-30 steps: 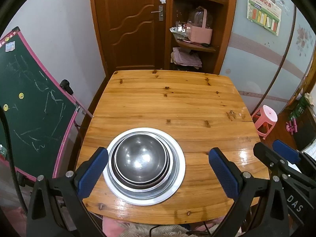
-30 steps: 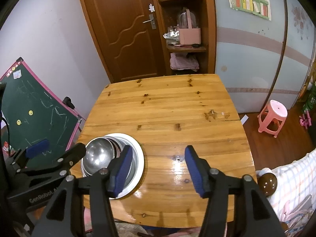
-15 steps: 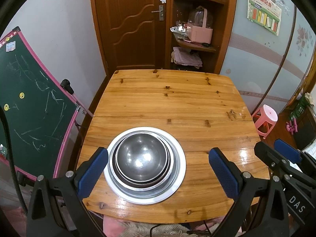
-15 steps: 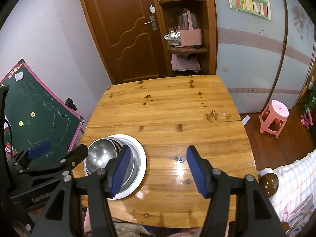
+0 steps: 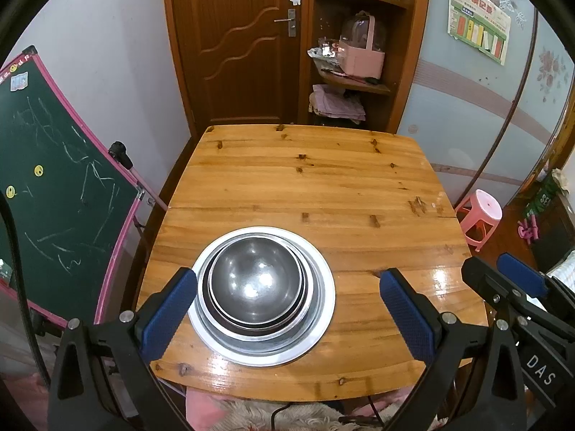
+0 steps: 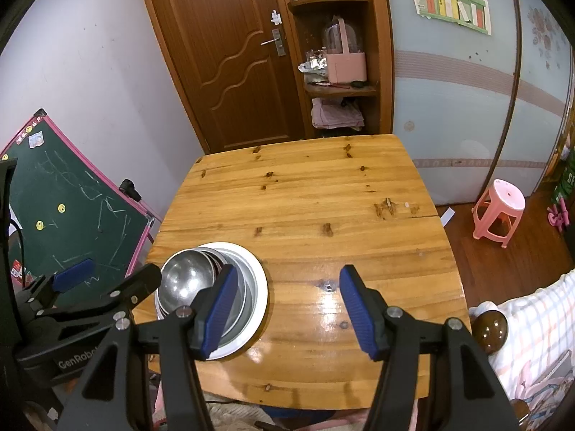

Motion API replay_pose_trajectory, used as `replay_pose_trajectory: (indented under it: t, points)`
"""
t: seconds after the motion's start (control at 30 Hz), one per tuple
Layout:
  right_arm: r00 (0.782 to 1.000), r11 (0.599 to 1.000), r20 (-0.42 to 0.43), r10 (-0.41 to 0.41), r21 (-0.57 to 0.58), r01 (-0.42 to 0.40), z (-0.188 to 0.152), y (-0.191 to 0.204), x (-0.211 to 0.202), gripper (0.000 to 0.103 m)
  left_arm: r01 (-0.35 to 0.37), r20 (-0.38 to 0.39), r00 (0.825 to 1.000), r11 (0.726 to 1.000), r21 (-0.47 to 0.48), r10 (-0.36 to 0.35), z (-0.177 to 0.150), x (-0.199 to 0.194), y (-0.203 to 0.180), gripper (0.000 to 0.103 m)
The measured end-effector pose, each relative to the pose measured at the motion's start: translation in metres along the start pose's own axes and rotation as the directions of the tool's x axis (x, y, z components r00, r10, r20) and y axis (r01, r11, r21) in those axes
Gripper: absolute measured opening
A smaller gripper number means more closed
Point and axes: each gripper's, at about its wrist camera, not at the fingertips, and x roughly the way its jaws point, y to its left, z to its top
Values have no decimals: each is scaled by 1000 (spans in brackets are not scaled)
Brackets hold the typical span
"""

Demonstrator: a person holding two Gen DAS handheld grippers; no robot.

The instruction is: Organize plates and bowls

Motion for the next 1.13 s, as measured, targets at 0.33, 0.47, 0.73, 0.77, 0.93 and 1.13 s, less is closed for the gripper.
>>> replay_pose_trajectory:
  t: [0.33,0.47,0.73,0.77,0.93,1.13]
  points:
    - [1000,1000,0,0,1,0,-1,0,-1,59,-2,-3,1000,1000,1,2,-3,-1,-2,101]
    - [1000,1000,1,-2,2,2,-1,1,-2,59,-2,-3,1000,1000,3,2,-5,-4,-3,101]
    - [1000,1000,16,-11,6,11,-7,4,-11,59,1,0,1000,1000,13,-1,-8,-7,-3,101]
    - [1000,1000,15,-12,5,11,-7,3,-11,59,1,0,1000,1000,15,-1,-8,-7,-3,101]
    - [1000,1000,15,-13,6,13,-8,4,-12,59,3,-2,1000,1000,17,-3,-7,-8,-4,101]
    - [1000,1000,20,-12,6,12,-9,4,-14,59,15,-5,1000,1000,15,-15,-6,-12,-2,101]
